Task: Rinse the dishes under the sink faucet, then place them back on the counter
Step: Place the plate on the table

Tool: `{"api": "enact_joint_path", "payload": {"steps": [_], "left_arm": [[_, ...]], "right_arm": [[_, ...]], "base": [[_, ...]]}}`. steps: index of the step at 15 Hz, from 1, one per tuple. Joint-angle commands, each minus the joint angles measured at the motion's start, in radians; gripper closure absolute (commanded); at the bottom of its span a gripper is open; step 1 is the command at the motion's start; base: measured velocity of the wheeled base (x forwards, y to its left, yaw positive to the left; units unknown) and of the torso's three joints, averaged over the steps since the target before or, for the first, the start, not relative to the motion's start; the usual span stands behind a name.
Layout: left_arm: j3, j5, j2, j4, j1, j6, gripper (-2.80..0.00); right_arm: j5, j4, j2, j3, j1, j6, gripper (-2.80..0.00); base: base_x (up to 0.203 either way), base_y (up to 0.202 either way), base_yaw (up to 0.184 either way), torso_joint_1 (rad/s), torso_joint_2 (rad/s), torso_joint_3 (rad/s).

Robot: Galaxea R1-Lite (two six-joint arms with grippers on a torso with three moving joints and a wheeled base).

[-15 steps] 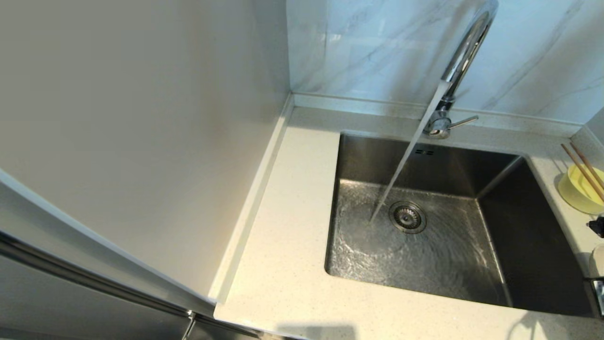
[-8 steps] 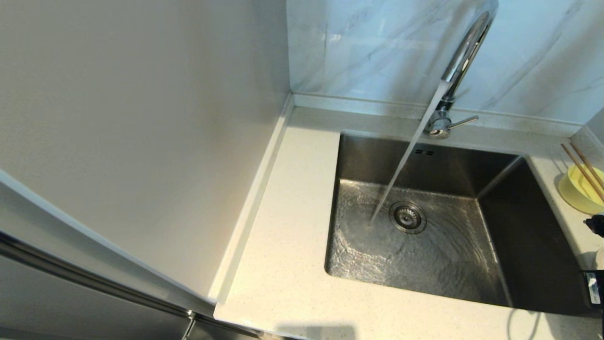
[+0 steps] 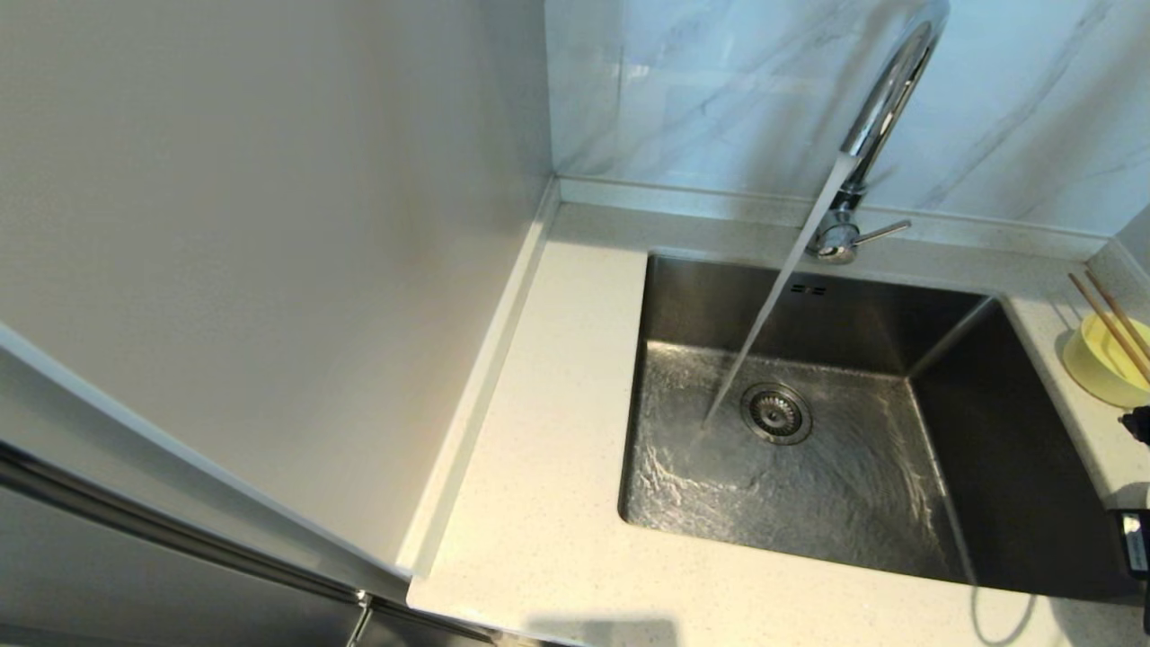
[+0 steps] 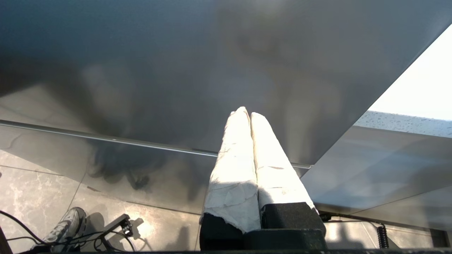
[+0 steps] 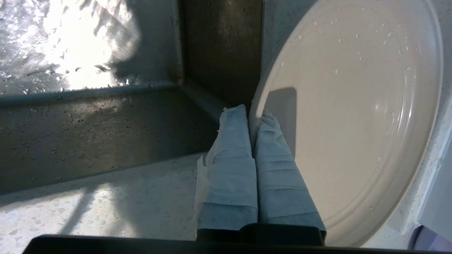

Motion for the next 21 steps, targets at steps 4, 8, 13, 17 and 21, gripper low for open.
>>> {"api": "enact_joint_path", "payload": {"steps": [4,8,13,17,21], "left_arm": [[0.000,-0.001,0.000,0.000,0.000,0.000,0.00],[0.000,-0.001,0.000,0.000,0.000,0.000,0.00],[0.000,0.000,0.000,0.000,0.000,0.000,0.00],[0.000,-0.001,0.000,0.000,0.000,0.000,0.00],[0.000,0.000,0.000,0.000,0.000,0.000,0.00]], "right_arm": [[-0.002,-0.001,0.014,-0.003,-0.007,-0.001,0.00],[-0.003,-0.017,0.022,-0.001,-0.024,-0.004,0.00],[-0.005,-0.045,0.033,0.005,-0.027,-0.018,0.00],[-0.006,-0.047,0.034,0.000,-0.035,-0.018,0.00],[-0.006,-0.047,0.034,0.005,-0.035,-0.025,0.00]], "base": [[0.000,0.000,0.000,0.000,0.00,0.000],[0.000,0.000,0.000,0.000,0.00,0.000],[0.000,0.000,0.000,0.000,0.00,0.000],[0.000,0.000,0.000,0.000,0.00,0.000],[0.000,0.000,0.000,0.000,0.00,0.000]]}}
